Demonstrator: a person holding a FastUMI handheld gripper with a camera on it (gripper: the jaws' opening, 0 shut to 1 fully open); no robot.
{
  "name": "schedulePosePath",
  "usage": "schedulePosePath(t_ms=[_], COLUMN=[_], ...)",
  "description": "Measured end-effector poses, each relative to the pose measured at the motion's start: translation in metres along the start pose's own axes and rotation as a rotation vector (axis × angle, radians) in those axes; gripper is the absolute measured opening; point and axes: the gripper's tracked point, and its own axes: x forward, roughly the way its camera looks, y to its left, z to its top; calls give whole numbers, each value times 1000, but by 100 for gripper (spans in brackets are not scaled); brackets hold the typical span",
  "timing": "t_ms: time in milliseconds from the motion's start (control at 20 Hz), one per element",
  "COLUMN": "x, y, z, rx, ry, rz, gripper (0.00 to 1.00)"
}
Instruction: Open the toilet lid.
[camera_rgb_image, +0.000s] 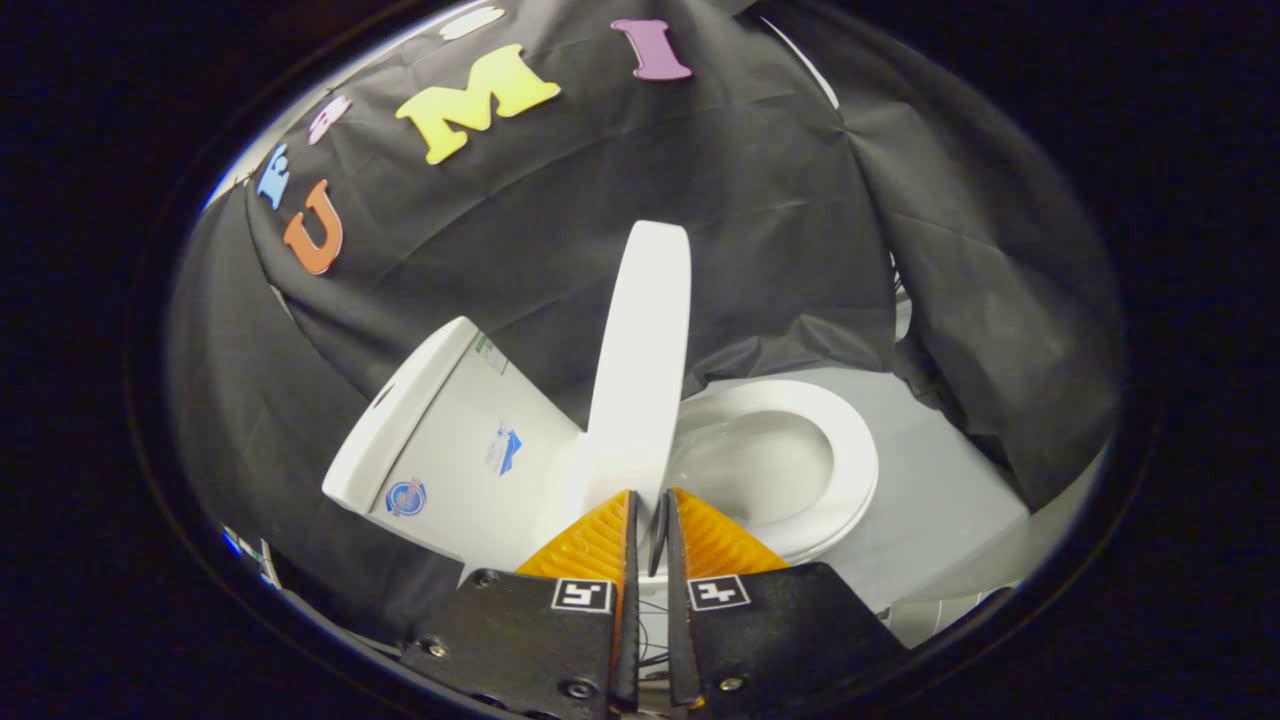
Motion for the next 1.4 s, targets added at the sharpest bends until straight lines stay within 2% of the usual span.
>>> schedulePosePath(t_ms=[600, 850, 1400], x=[2, 3, 4], y=[63, 84, 129], z=[2, -3, -4], rx=[-107, -254, -354], ry=[-8, -28, -32], rz=[43, -14, -23], gripper=[15, 15, 17])
